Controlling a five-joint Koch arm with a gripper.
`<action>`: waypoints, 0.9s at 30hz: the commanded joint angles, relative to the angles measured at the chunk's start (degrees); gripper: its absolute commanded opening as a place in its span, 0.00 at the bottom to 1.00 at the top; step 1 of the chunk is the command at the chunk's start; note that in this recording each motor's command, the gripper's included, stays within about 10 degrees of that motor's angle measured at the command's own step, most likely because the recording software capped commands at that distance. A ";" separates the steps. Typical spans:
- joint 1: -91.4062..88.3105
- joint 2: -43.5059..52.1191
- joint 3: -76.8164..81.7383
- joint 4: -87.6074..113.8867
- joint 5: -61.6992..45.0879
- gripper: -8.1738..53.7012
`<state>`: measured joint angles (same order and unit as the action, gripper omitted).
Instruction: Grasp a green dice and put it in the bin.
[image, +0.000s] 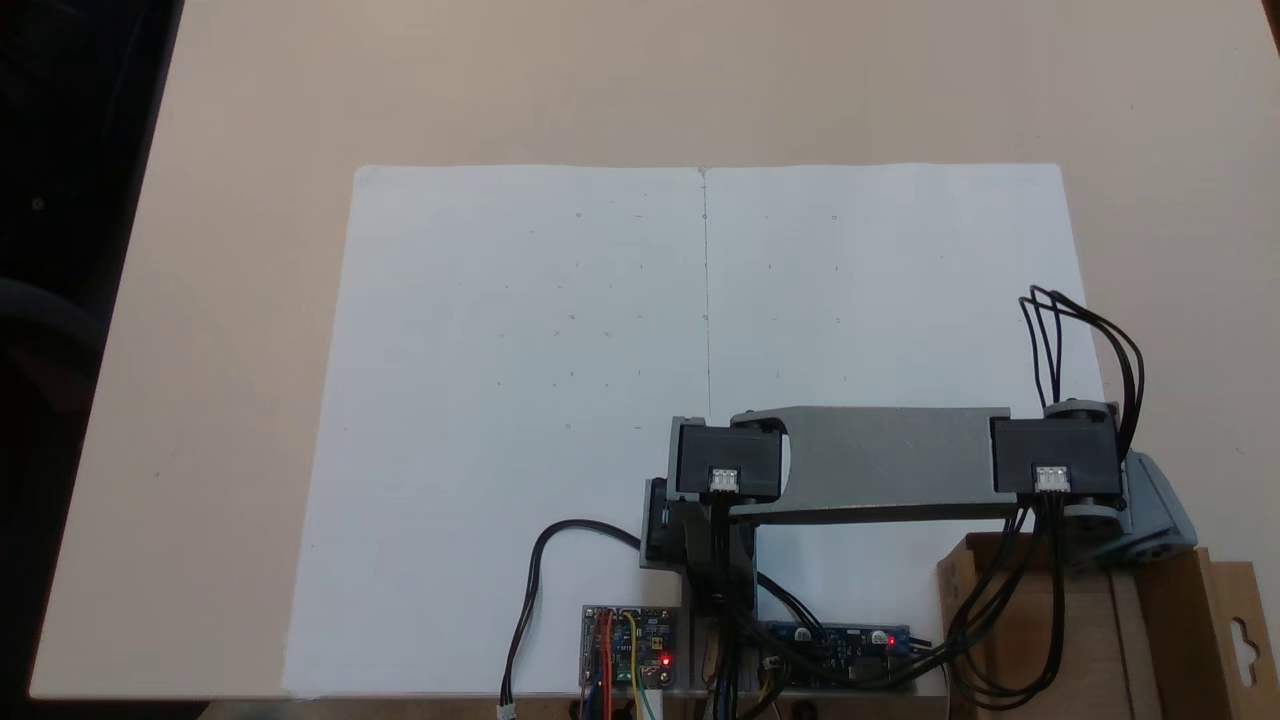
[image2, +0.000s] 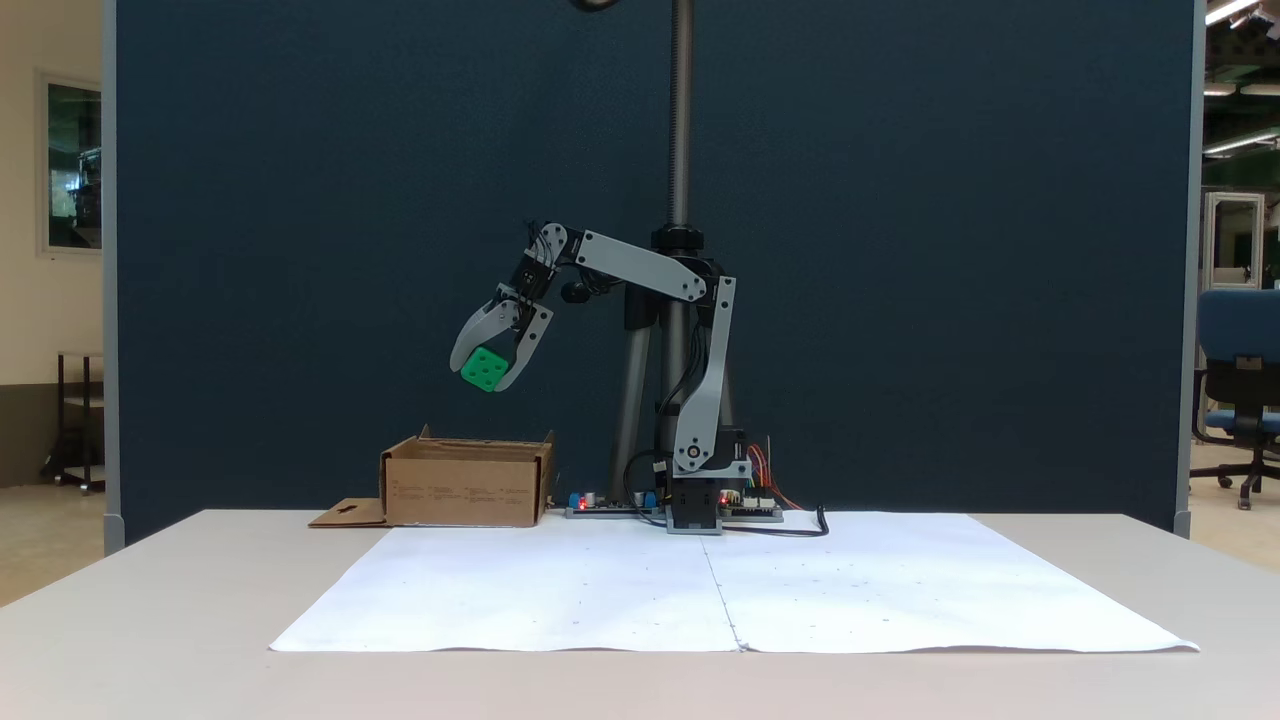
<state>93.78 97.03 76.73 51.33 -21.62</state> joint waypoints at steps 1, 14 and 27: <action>2.99 -1.41 -3.34 0.62 -0.44 0.33; 8.61 -11.16 -3.34 -0.53 -5.45 0.33; 8.35 -14.77 0.97 -2.11 -4.83 0.86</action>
<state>101.87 80.86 78.40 50.98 -23.12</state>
